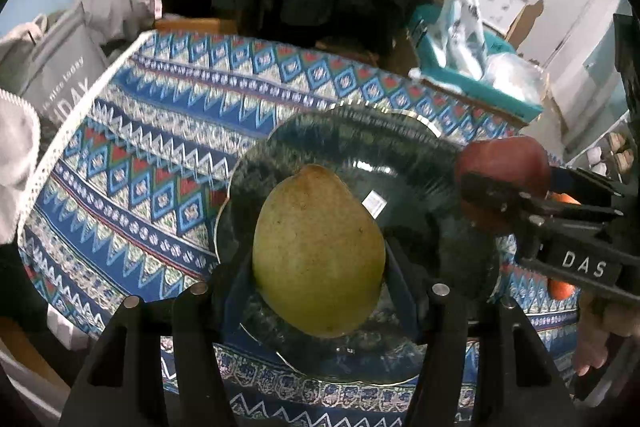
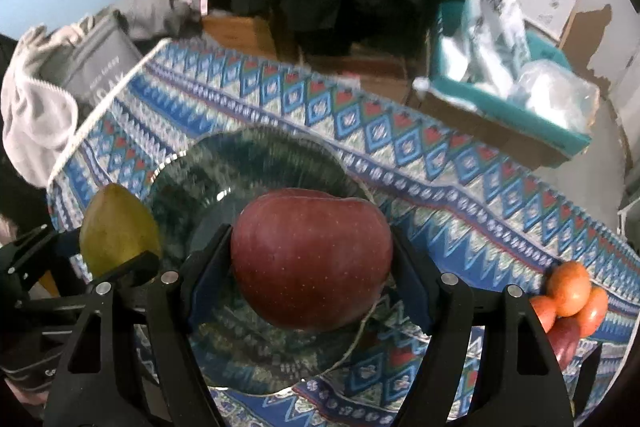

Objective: Organize fruits
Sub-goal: 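Lower the pear into the glass bowl and open the left gripper while the right gripper releases the apple there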

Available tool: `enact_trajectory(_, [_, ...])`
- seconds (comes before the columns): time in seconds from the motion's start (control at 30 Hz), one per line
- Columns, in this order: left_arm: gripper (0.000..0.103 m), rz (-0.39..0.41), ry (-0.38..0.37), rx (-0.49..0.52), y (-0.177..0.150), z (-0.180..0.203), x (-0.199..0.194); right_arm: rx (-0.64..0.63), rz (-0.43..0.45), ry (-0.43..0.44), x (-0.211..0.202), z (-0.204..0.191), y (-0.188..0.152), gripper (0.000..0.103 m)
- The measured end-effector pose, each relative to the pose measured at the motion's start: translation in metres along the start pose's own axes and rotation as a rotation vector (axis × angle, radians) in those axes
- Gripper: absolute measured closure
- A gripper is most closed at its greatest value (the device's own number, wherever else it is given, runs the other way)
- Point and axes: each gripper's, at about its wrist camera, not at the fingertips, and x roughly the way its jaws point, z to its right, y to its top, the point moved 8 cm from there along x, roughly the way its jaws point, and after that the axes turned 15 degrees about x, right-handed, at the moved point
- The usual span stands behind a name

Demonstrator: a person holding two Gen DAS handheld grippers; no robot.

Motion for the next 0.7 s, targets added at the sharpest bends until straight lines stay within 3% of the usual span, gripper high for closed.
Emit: enact_trajectory(0.7, [0.040,-0.191,0.000,-0.008,-0.035,0.000,0.052,-0.015,-0.157,-0.037,0.049,0.006,-0.031,0.027])
